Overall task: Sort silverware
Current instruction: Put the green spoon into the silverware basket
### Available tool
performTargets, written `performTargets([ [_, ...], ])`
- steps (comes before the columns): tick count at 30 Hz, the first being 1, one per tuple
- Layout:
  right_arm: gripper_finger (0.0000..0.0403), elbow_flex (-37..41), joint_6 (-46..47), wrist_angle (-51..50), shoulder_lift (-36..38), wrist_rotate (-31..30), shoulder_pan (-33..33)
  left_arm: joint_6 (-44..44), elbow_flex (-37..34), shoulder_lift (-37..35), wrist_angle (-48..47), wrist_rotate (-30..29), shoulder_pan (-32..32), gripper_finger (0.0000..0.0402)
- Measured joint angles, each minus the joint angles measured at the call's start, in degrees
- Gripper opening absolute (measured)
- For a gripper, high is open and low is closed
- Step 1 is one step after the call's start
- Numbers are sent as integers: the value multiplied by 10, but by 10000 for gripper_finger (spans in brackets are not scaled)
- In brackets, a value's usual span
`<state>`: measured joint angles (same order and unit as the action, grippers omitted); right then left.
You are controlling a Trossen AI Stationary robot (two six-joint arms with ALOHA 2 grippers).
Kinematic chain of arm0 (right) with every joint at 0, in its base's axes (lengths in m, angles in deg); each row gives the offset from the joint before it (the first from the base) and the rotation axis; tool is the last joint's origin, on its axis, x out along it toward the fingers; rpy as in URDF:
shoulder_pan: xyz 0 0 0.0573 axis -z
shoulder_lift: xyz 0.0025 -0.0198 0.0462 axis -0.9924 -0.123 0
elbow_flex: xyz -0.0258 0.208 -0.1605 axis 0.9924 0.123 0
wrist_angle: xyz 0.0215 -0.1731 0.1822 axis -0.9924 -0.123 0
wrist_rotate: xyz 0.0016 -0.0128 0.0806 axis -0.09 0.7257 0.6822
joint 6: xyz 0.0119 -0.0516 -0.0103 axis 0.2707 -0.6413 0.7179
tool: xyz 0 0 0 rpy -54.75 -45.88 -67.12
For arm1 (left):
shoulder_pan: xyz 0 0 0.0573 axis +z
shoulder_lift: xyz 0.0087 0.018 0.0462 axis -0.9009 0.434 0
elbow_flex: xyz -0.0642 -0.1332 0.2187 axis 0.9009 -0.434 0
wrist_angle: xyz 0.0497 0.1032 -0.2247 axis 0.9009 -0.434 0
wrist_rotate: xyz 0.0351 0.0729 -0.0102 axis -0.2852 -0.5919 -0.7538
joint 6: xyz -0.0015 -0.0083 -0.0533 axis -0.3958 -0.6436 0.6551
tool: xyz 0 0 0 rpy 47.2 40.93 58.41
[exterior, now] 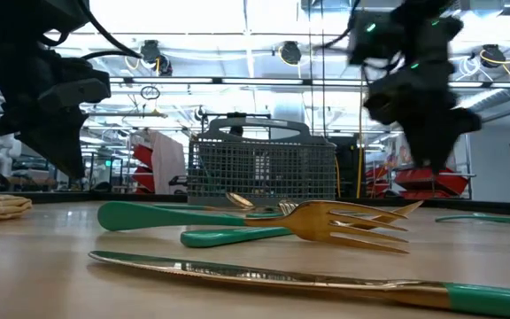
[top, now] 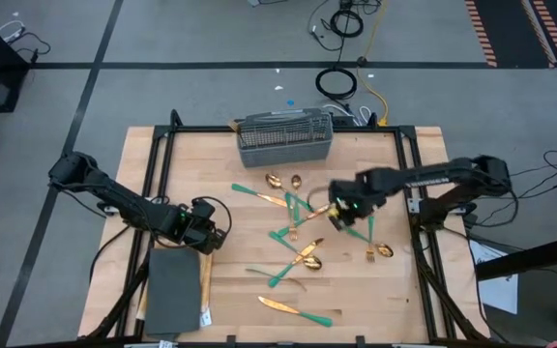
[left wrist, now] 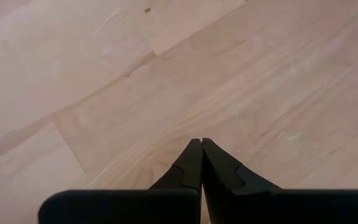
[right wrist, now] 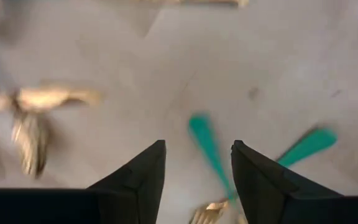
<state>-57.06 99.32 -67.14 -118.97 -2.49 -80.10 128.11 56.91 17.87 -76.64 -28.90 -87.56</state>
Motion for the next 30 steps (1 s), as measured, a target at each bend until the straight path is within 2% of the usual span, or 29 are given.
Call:
performTargets([
  [5, 176, 5, 5, -30, 41, -26, -95, 0, 0, 0, 0, -6, 0, 6],
  [9, 176, 13, -3, -48, 28, -42, -138, 0, 0, 0, 0, -9, 0, 6],
  [15, 176, 57, -24, 12, -21, -25, -158, 1, 0, 0, 0, -10, 0, 6],
  [22, 173, 114, -28, 57, -53, -37, -154, 5, 0, 0, 1, -11, 0, 6],
  [25, 139, 136, -16, 87, -51, -22, -152, 5, 0, 0, 1, -11, 0, 6],
  [29, 28, 139, -11, 110, -52, 2, -152, 5, 0, 0, 0, -13, 0, 6],
  [30, 16, 140, -3, 115, -49, 5, -152, 5, 0, 0, 0, -13, 0, 6],
])
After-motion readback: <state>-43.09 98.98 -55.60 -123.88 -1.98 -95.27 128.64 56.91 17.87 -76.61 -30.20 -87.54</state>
